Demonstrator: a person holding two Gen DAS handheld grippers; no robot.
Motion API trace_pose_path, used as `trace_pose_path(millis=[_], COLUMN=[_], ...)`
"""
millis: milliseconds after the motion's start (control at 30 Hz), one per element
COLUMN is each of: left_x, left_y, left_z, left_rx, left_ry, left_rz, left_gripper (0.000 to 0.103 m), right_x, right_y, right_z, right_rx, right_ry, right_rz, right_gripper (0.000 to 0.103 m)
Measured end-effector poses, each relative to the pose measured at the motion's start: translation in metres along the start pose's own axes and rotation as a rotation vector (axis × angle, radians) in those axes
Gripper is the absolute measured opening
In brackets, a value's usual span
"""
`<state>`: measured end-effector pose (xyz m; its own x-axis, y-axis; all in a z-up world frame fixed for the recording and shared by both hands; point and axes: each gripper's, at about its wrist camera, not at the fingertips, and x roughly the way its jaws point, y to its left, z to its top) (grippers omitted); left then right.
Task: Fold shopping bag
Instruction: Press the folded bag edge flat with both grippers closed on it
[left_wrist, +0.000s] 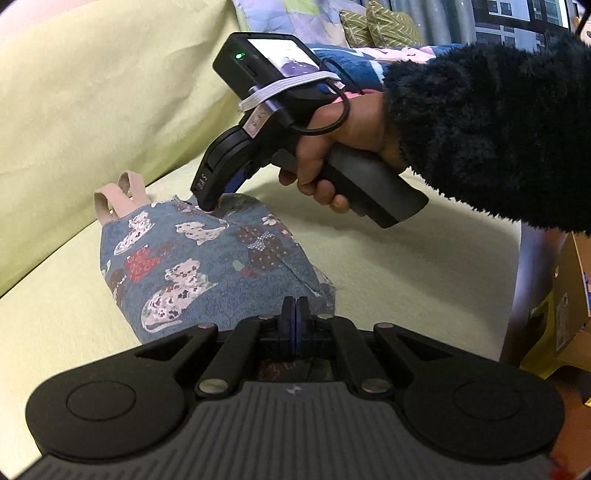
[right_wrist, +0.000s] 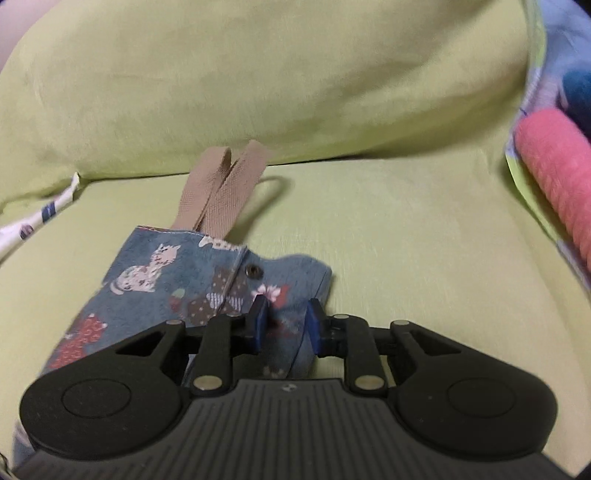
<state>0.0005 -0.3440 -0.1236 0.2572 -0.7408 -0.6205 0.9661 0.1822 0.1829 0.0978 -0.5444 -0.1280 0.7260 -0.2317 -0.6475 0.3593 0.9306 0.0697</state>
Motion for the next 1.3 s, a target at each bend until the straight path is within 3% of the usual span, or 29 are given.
trace_pose_path(millis=[100,200,367,433,500,633,767,967,1300], left_x=[-0.022,-0.058,-0.090,-0.087,-0.072,-0.045,-0.042,-0.044,-0.043], left_y=[-0.008,-0.007,0.005,0.011,0.015,0.013,0.002,0.009,0.008], left_z=[-0.001,-0.012,-0.029,-0.029,-0.026,-0.038,-0.042,-0.041,-0.035], left_rx=[0.042,0.025,-0.080,-0.107,-0.115,-0.129,-0.065,-0.165,-0.179], left_ry=[-0.020,-0.051,-0.062,-0.049,-0.023,0.066,0.072,0.088,0.122], left_rz=[0.051,0.078,0.114,0.112,0.098,0.084,0.117,0.115,0.134], left_gripper=[0.000,0.001,0.000,0.000,0.000,0.000,0.000,0.000,0.000], right_x=[-0.002,-0.033,-0.113,-0.135,-0.148,-0.144,-0.132,-0.130,-0.125], right_y=[-0.001,-0.005,0.020,0.039,0.058,0.079,0.070,0.065,0.064], right_z=[0.006,0.005,-0.030,-0.050,-0.070,-0.100,-0.122,-0.124,-0.120], right_rx=[0.022,0.101,0.047,0.009,-0.035,-0.119,-0.086,-0.042,0.016], right_ry=[0.005,-0.050,-0.181,-0.194,-0.187,-0.094,-0.087,-0.090,-0.083], right_rz=[-0.037,-0.032,0.031,0.067,0.090,0.035,0.037,0.058,0.047], right_gripper=[0.035,0.034,0.034,0.031,0.017,0.013,0.011,0.011,0.011])
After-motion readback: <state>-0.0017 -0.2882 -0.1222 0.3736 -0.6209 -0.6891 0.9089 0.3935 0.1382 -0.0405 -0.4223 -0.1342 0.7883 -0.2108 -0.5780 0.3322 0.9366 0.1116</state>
